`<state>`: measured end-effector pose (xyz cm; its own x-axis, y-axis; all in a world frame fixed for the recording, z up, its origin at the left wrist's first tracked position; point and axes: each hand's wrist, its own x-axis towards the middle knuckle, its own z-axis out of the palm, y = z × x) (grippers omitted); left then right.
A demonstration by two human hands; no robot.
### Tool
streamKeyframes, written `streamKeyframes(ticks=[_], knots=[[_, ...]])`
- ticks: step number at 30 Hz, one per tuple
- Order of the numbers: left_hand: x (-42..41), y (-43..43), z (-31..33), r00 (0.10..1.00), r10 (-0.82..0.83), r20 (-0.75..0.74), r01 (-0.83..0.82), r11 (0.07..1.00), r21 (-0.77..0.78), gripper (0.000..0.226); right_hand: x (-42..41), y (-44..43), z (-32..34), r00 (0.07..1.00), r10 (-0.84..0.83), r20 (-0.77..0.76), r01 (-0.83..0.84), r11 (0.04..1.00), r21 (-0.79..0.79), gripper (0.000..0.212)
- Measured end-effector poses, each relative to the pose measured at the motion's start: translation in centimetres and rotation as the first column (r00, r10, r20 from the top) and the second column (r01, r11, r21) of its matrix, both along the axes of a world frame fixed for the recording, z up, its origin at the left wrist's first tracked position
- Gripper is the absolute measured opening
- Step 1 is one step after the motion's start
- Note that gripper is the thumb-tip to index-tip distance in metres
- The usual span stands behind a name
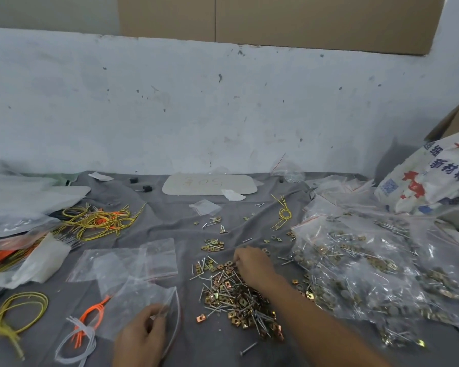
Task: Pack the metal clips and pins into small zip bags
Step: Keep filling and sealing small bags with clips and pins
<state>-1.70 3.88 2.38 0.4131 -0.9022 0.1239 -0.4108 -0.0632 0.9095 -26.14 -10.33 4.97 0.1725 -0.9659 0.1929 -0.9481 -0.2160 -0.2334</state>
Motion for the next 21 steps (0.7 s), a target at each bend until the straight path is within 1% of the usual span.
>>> streamKeyframes(ticks=[4, 6, 7, 10, 12, 15, 19, 21], knots=[[-0.1, 0.0, 0.1, 1.000, -0.007, -0.007, 0.007, 1.000, -0.019, 0.051, -0.2, 0.5, 0.5, 0.997, -0.020, 0.078, 0.024, 0.998, -0.053, 0.015], [-0.2, 0.0, 0.1, 1.000, -0.003, -0.009, 0.003, 1.000, -0.021, 0.054, 0.3, 1.3, 1.0, 0.993, 0.013, 0.118, -0.003, 0.997, -0.081, 0.016], [-0.1, 0.0, 0.1, 1.000, -0.003, -0.006, 0.003, 1.000, -0.022, 0.055, 0.9, 1.9, 1.4, 0.984, 0.038, 0.175, -0.020, 0.995, -0.100, 0.016], [0.0, 0.0, 0.0, 1.000, -0.010, 0.000, 0.010, 1.000, -0.022, 0.053, 3.8, 4.6, 2.2, 0.901, 0.152, 0.405, -0.088, 0.981, -0.171, 0.011], [0.0, 0.0, -0.1, 1.000, -0.013, 0.006, 0.013, 1.000, -0.021, 0.049, 6.1, 6.7, 1.8, 0.847, 0.233, 0.478, -0.150, 0.967, -0.206, 0.009], [0.2, 0.1, -0.1, 1.000, -0.011, 0.004, 0.012, 1.000, -0.018, 0.045, 8.9, 9.3, -0.1, 0.797, 0.256, 0.546, -0.188, 0.966, -0.178, 0.008], [0.0, 0.2, 0.1, 1.000, -0.016, 0.007, 0.017, 1.000, -0.011, 0.044, 11.0, 11.0, -2.1, 0.769, 0.171, 0.616, -0.155, 0.985, -0.079, 0.009], [-0.1, 0.3, 0.2, 1.000, -0.008, -0.008, 0.008, 1.000, -0.010, 0.049, 11.5, 11.2, -2.4, 0.765, 0.132, 0.631, -0.124, 0.991, -0.057, 0.011]])
